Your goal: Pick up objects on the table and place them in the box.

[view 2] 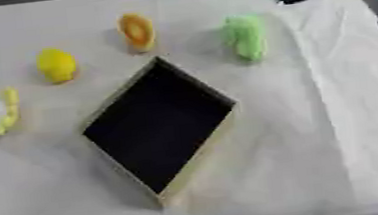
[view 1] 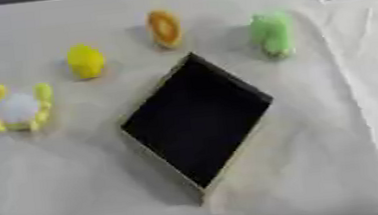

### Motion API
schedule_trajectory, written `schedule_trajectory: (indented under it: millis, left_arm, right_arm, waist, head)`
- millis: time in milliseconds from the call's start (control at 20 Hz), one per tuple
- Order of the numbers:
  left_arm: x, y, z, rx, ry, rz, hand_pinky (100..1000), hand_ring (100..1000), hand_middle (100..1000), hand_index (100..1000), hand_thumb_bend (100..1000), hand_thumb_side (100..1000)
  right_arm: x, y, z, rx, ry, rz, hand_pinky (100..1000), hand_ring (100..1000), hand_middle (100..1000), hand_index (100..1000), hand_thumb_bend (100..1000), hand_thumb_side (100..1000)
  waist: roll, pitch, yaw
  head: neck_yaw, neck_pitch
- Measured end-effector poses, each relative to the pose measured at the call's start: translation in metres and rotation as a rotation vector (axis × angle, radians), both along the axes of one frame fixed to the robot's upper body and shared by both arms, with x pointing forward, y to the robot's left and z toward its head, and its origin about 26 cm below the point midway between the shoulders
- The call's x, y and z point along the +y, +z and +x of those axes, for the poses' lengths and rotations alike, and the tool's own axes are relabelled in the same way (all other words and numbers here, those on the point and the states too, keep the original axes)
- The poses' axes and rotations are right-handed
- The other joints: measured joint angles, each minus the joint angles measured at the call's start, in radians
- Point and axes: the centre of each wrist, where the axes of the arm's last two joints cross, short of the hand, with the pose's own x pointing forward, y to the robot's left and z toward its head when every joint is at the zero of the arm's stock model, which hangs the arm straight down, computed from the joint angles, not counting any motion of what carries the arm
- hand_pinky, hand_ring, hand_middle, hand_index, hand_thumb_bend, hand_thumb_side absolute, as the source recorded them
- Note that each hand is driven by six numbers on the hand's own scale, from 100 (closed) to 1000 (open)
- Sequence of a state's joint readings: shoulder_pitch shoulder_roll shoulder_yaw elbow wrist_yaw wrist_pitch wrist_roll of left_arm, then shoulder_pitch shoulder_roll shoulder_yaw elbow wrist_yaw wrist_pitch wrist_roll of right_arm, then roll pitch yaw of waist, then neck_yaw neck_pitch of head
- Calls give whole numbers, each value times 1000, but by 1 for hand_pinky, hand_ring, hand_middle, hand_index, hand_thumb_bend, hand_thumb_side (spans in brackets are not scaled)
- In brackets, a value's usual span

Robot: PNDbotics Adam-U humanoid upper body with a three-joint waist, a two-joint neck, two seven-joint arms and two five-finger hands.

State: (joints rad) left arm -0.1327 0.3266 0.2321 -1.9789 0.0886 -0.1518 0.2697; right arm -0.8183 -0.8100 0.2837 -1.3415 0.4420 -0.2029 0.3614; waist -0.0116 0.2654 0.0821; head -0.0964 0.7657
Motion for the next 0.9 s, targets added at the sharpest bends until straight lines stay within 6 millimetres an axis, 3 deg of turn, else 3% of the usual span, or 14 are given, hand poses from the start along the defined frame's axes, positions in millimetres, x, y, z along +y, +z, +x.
schedule_trajectory:
  millis: [300, 500, 700, 900]
  left_arm:
    - [0, 0, 0, 1, 0, 1, 833, 688, 641, 816, 140, 713]
    - [0, 0, 0, 2, 0, 1, 833, 689, 642, 816, 141, 713]
    - [0, 0, 0, 2, -1, 1, 832, 689, 642, 815, 142, 712]
    - [0, 0, 0, 5, -2, 2, 832, 689, 642, 815, 141, 712]
  right_arm:
    - [-1, -8, 3, 48, 8, -32, 903, 921, 801, 873, 100, 493]
    - [-4, -16, 6, 89, 5, -52, 904, 928, 812, 882, 145, 492]
    - [-6, -23, 10, 141, 2, -99, 903, 935, 832, 899, 265, 431]
    - [-2, -17, 19, 162, 5, -192, 903, 941, 837, 907, 384, 311]
  waist:
    - [-3, 0, 0]
    - [-3, -1, 0]
    - [-3, -6, 0]
    - [-3, -8, 2]
  head:
    - [17, 0]
    - [26, 0]
    - [32, 0]
    - [33, 0]
